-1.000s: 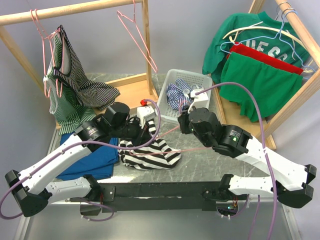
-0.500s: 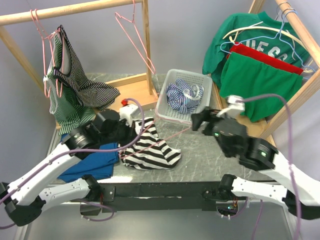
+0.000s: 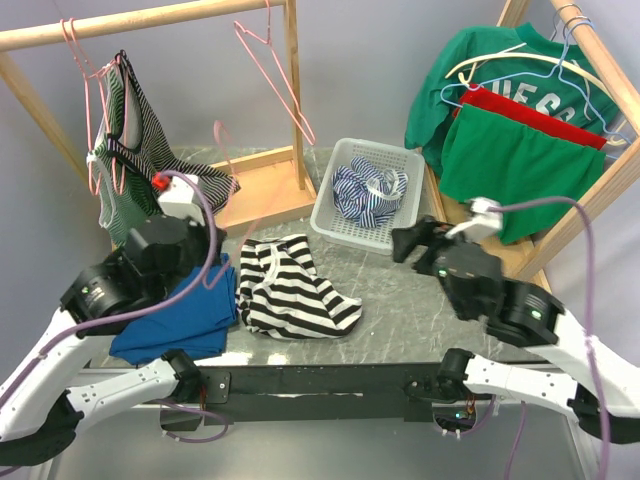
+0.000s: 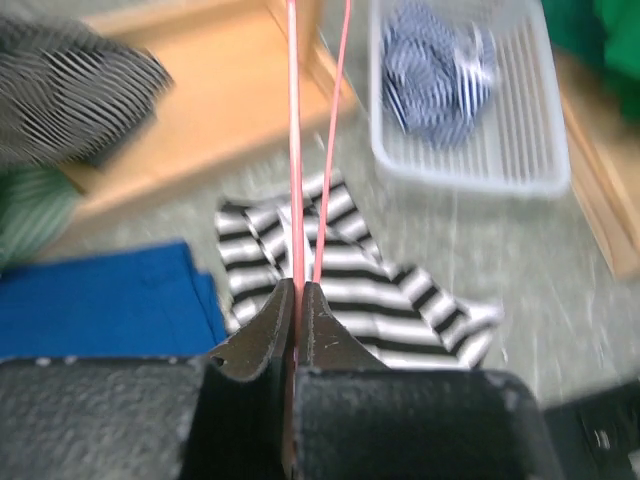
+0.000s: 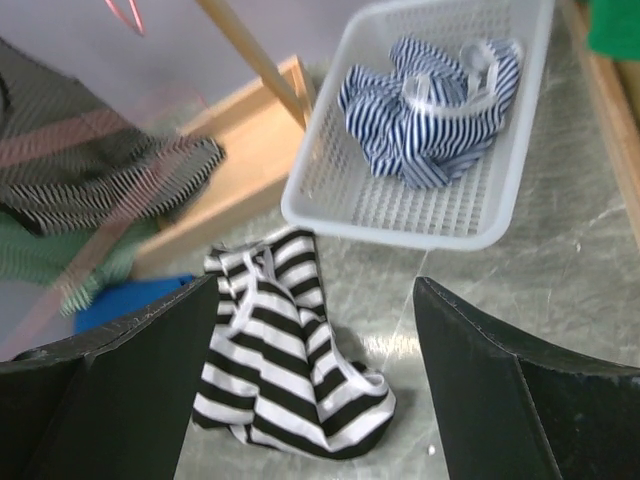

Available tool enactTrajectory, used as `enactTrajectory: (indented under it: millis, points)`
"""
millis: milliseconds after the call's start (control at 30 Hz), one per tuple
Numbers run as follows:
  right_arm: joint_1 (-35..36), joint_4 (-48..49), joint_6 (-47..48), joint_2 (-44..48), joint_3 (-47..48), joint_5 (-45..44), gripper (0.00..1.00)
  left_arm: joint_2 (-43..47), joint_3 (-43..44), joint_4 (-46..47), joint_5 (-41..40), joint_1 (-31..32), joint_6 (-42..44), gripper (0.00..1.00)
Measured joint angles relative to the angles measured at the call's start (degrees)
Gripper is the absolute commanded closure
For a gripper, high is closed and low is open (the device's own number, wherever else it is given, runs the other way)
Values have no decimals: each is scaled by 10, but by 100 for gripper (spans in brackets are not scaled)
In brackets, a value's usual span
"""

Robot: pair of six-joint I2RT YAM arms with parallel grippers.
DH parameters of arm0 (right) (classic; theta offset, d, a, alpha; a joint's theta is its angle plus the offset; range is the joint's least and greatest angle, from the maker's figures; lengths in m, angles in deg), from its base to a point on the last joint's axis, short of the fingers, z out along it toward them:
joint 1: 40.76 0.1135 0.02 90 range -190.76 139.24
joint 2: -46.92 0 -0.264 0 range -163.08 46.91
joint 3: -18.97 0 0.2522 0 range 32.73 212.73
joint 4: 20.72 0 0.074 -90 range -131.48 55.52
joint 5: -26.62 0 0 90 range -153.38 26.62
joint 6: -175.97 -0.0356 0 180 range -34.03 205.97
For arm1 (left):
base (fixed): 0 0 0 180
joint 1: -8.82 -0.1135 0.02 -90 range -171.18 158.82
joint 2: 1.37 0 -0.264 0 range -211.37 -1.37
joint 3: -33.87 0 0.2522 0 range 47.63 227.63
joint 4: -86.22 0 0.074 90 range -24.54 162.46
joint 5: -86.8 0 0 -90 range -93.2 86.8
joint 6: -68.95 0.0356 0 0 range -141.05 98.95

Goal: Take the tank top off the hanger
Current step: Place the hanger at the clothesline.

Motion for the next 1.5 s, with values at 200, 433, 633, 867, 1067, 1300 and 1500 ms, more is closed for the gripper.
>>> enactTrajectory:
  millis: [200, 433, 633, 867, 1067, 1300, 1500]
  points:
    - [0, 3, -2, -85, 0, 50, 14, -69, 86, 43, -121, 0, 49, 99]
    - [0, 5, -2, -106, 0, 89, 14, -208, 170, 120, -166, -58, 118, 99]
    - [0, 8, -4, -100, -1, 99, 14, -275, 208, 172, -179, -108, 162, 99]
    - [0, 12, -7, -96, -16, 108, 14, -298, 217, 244, -197, -112, 209, 99]
    - [0, 13, -11, -102, -19, 118, 14, -307, 239, 281, -206, -116, 231, 99]
    - [0, 20, -14, -114, -25, 130, 14, -355, 303, 303, -196, -141, 243, 99]
    - [0, 23, -17, -127, -26, 144, 14, -400, 306, 327, -168, -172, 248, 99]
